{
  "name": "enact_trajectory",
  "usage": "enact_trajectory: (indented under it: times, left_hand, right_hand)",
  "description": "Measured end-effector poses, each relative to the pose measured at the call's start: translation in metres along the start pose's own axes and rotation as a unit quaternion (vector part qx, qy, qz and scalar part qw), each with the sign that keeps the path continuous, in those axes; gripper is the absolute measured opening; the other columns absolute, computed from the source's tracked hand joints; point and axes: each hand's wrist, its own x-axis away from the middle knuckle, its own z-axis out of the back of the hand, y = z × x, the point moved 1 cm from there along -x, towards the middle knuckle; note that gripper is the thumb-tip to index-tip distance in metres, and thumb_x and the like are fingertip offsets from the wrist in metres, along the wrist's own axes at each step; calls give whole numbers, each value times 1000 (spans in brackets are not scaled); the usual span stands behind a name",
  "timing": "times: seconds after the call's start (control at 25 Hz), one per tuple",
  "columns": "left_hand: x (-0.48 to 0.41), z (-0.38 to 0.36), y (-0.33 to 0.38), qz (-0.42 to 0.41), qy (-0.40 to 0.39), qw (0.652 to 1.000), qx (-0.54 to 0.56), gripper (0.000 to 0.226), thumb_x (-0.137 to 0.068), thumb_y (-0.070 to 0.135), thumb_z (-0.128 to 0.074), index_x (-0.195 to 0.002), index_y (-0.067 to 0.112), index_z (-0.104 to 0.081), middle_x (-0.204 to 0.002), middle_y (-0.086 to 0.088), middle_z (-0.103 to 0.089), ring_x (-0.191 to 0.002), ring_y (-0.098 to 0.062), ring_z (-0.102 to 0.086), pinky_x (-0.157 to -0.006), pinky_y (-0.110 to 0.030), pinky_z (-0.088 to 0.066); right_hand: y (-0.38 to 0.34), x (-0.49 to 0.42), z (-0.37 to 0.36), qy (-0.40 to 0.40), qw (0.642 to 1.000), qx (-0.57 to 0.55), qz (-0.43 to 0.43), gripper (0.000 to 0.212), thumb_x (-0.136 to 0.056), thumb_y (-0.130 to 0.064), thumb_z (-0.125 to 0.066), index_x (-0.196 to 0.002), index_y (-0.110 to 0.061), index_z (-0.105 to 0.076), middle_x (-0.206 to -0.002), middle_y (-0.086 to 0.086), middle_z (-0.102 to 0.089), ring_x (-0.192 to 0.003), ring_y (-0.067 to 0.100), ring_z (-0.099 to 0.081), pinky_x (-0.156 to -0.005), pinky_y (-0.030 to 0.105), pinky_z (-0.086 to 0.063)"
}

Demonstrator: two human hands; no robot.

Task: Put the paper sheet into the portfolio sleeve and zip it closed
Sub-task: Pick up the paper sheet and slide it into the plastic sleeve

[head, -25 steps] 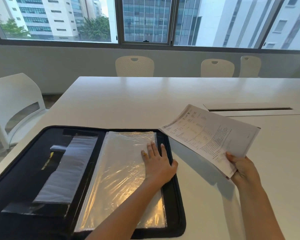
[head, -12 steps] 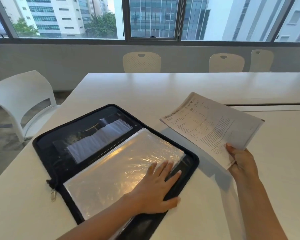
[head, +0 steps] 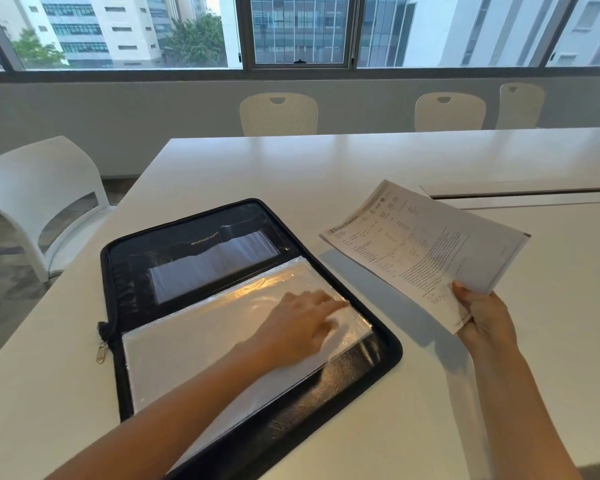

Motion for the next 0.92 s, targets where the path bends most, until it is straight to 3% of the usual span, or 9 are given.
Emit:
enact_trajectory:
  times: [0.08, 0.2, 0.36, 0.44, 0.6, 0.8, 0.92]
  left_hand:
    - [-32, 5, -11, 2, -3, 999, -51, 39, -98, 30, -49, -137, 31, -48, -139, 2, -50, -124, -16, -44, -105, -41, -34]
    - [-64, 5, -31, 4, -86, 994, -63, 30, -93, 29, -57, -123, 31, -59, -133, 2, -50, -124, -19, -41, -100, -41, -34]
    - [-81, 3, -41, -4, -113, 993, -46, 9, -88, 27, -64, -96, 32, -63, -104, 9, -56, -104, -11, -47, -97, -42, -34]
    - [-84, 6, -41, -24, -107, 992, -57, 9, -89, 24, -63, -89, 33, -61, -91, 14, -56, -93, -6, -48, -98, -39, -33]
    - [-82, 15, -43, -35, -69, 997, -25, 8, -90, 22, -65, -93, 28, -68, -88, 14, -66, -89, -3, -56, -101, -31, -30]
    - [-75, 25, -44, -39, -5, 999, -12, 10, -92, 25, -64, -99, 26, -71, -91, 13, -72, -81, -1, -58, -103, -26, -27]
    - [-71, 26, -43, -38, 11, 999, 12, 12, -91, 27, -65, -101, 24, -72, -91, 13, -73, -84, -5, -64, -101, -25, -32]
  right_hand:
    - [-3, 0, 1, 2, 1000, -4, -1, 39, -90, 3, -58, -122, -17, -62, -107, 6, -75, -87, 24, -75, -61, 40, -61]
    - [-10, 0, 5, 12, 1000, -2, 5, 37, -89, 4, -58, -119, -17, -63, -103, 5, -76, -85, 24, -75, -59, 39, -60]
    - [-16, 1, 17, 25, 1000, -7, 17, 37, -89, 6, -57, -121, -13, -61, -108, 9, -73, -80, 22, -75, -57, 38, -60]
    - [-17, 1, 22, 31, 999, 0, 17, 37, -90, 5, -56, -123, -12, -61, -111, 10, -71, -77, 20, -75, -56, 38, -61]
    - [-20, -2, 26, 26, 999, 31, 19, 42, -90, 3, -56, -129, -12, -58, -112, 9, -70, -76, 19, -75, -55, 37, -60]
    - [-23, -11, 24, -13, 994, 106, 23, 40, -90, -3, -60, -129, -13, -59, -116, 10, -71, -95, 28, -71, -68, 43, -62]
    - [-27, -17, 24, -24, 989, 141, 27, 32, -89, -3, -62, -119, -15, -64, -109, 8, -74, -87, 27, -73, -63, 41, -62]
